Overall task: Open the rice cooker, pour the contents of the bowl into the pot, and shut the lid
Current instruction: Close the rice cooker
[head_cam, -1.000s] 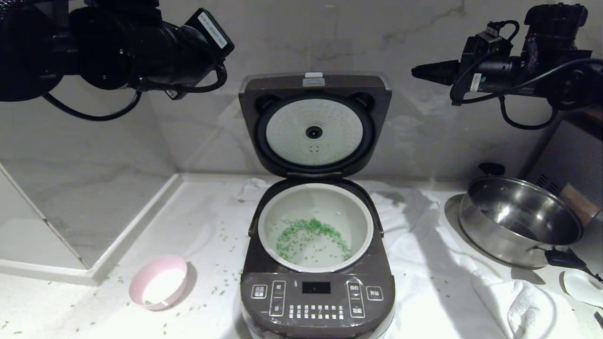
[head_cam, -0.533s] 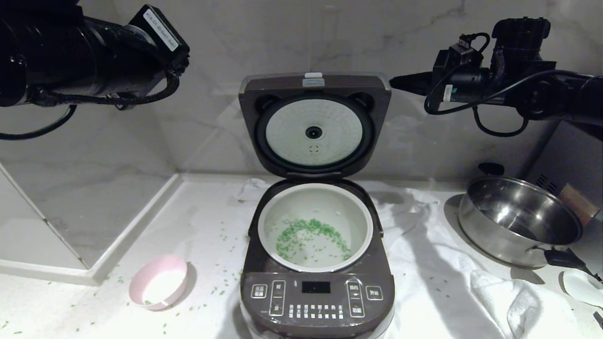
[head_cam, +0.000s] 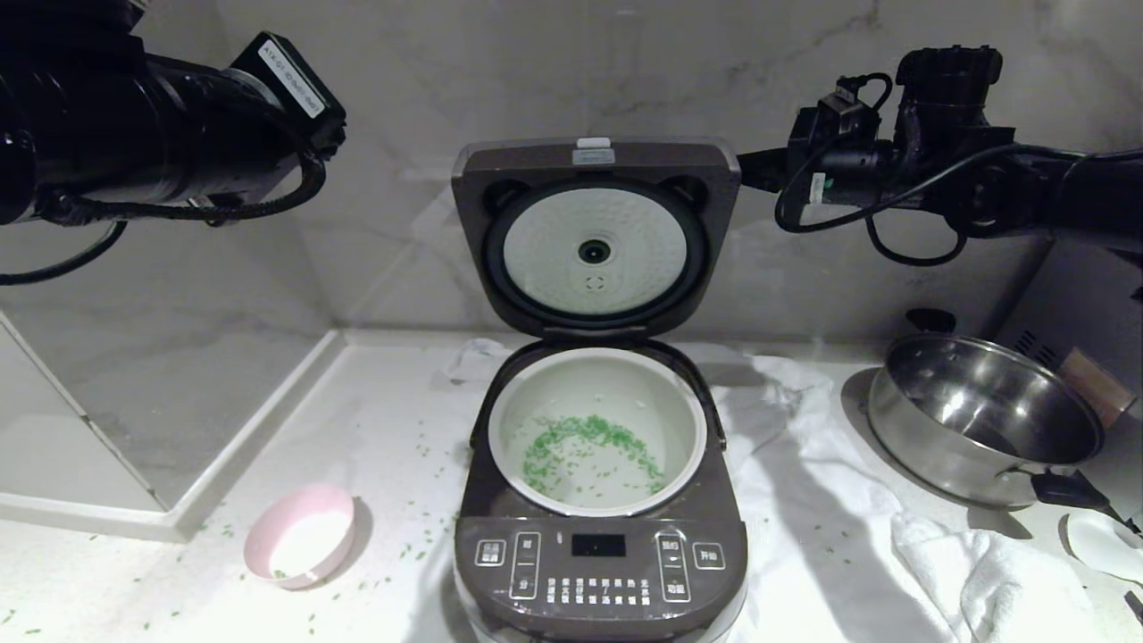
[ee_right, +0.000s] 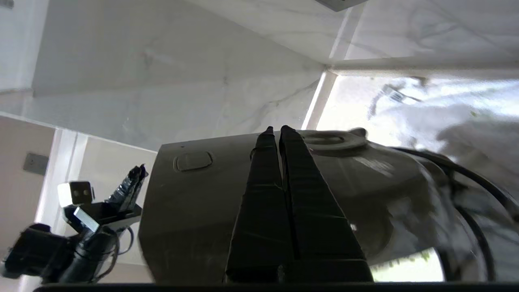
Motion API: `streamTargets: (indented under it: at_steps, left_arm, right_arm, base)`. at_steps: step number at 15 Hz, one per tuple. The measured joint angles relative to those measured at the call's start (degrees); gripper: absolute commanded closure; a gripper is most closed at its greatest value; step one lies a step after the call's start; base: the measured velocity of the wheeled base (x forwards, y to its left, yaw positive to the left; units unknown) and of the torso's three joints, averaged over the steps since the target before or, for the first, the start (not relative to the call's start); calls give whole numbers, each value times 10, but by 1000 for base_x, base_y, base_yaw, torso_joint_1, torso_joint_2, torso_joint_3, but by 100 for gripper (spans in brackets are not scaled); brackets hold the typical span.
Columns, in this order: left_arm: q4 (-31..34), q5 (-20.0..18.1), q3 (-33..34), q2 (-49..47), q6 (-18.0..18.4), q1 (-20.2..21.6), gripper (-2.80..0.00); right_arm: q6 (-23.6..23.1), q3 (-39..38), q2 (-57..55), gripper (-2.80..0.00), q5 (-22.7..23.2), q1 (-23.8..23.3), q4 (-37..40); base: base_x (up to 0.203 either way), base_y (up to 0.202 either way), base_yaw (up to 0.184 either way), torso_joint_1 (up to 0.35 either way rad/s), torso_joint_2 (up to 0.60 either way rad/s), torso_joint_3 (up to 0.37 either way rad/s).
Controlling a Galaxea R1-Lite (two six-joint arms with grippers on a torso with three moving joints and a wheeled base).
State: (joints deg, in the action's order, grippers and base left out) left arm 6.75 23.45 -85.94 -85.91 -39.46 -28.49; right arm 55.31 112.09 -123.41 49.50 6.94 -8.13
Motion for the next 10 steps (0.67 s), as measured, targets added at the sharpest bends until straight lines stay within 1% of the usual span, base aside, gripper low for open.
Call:
streamTargets:
  at_steps: [2, 4, 6, 10]
  left_arm:
    - [0, 0, 5, 2, 0, 1, 0]
    - [0, 1, 6, 4, 0, 5, 0]
    - [0, 2, 6, 8, 1, 8, 0]
    - [1, 2, 4, 16, 2, 9, 0]
  right_arm:
    - [0, 1, -9, 0, -8, 1, -27]
    - [0, 1, -23, 0, -27, 6, -51]
    - [0, 2, -39, 0, -46, 22, -84]
    - [2, 6, -59, 0, -47, 36, -92]
  base:
    - [0, 0, 0, 0, 0, 0]
    - [0, 0, 0, 0, 0, 0]
    - [0, 0, 0, 0, 0, 0]
    - [0, 0, 0, 0, 0, 0]
